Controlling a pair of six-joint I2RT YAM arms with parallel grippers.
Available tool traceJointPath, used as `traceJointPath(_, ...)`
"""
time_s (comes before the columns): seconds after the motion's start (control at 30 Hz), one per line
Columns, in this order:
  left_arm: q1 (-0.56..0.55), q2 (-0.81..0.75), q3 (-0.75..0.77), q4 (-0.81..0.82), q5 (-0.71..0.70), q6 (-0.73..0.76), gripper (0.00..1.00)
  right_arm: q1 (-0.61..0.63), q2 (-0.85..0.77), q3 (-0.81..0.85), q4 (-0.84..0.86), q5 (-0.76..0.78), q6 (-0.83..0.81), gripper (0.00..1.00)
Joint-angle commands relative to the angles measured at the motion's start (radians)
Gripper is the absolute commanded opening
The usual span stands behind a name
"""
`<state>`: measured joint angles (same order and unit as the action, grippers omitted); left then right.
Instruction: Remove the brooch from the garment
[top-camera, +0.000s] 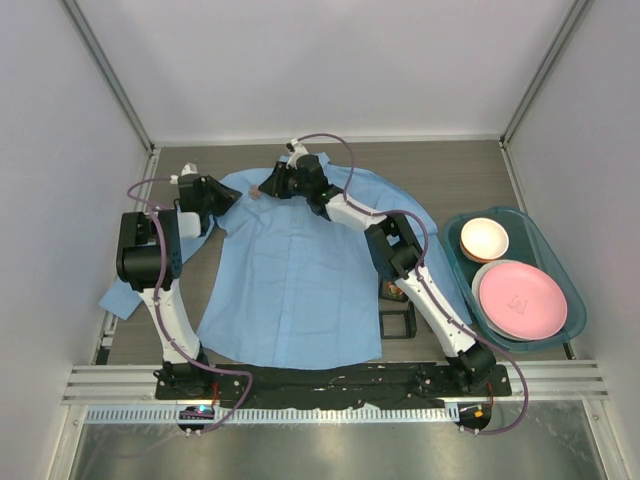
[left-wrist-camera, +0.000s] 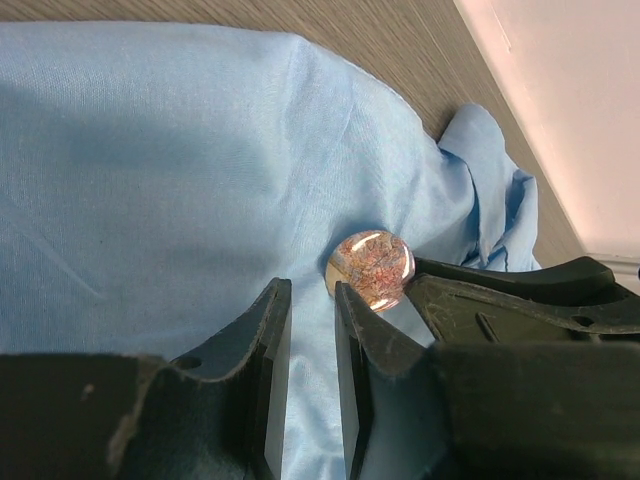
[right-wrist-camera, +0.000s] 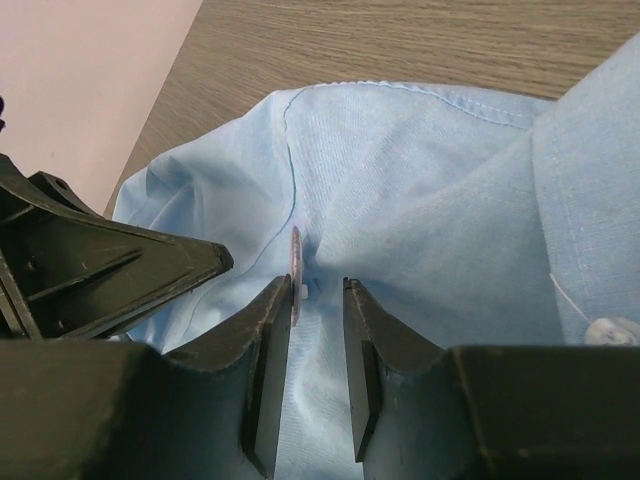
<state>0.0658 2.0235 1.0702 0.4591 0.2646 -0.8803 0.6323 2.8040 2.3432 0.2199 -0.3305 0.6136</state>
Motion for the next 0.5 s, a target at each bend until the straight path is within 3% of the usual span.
traceJointPath(0.0,0.005,0.01,0.005,0.059,0.016,0.001,0.27,0.003,0.006,0.059,0.027,-0.015,-0.026,0.33)
traceJointPath(0.27,0.005,0.012,0.007,0.059,0.019,0.001,0.27,0.003,0.035,0.107,0.021,-0.024,-0.022,0.33)
traceJointPath(0.47,0.005,0.014,0.008,0.061,0.021,0.0,0.27,0.004,0.038,0.105,0.039,-0.036,-0.012,0.26)
